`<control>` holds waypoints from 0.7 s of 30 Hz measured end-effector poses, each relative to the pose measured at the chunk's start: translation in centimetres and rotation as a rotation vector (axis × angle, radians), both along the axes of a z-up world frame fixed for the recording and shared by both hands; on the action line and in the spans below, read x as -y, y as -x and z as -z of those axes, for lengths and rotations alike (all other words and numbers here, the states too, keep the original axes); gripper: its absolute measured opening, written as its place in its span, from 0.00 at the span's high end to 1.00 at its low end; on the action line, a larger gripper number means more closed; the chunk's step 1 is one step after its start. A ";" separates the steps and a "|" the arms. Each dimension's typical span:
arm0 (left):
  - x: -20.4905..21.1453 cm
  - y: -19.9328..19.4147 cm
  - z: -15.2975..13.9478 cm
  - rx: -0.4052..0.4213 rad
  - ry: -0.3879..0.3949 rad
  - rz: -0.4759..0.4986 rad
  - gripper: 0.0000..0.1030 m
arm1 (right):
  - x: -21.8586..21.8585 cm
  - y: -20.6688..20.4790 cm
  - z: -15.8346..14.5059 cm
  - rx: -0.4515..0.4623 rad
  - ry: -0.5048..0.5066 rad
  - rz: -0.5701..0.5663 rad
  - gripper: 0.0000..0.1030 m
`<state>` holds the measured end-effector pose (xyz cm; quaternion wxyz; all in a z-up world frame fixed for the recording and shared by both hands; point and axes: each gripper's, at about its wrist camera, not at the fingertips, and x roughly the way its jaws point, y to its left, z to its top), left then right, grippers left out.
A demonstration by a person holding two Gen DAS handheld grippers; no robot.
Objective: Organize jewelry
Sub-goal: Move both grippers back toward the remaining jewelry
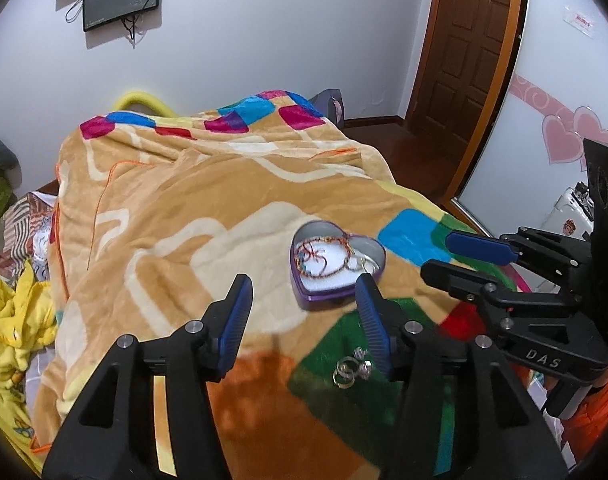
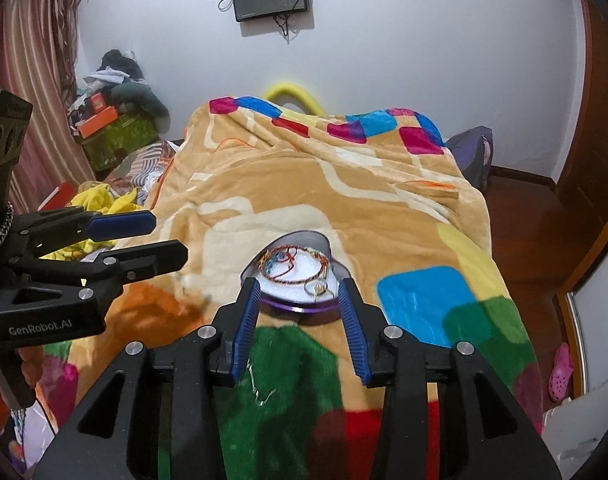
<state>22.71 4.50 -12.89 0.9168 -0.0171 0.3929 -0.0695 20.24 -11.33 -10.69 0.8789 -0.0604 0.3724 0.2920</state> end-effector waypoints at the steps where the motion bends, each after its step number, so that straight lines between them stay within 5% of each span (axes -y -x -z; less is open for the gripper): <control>1: 0.0 0.3 0.1 -0.005 0.005 0.000 0.48 | 0.1 0.3 0.1 -0.003 0.002 0.000 0.64; 21: -1.0 3.9 5.4 -0.128 0.000 -0.026 0.48 | -2.4 3.3 5.9 -0.148 0.026 -0.087 0.64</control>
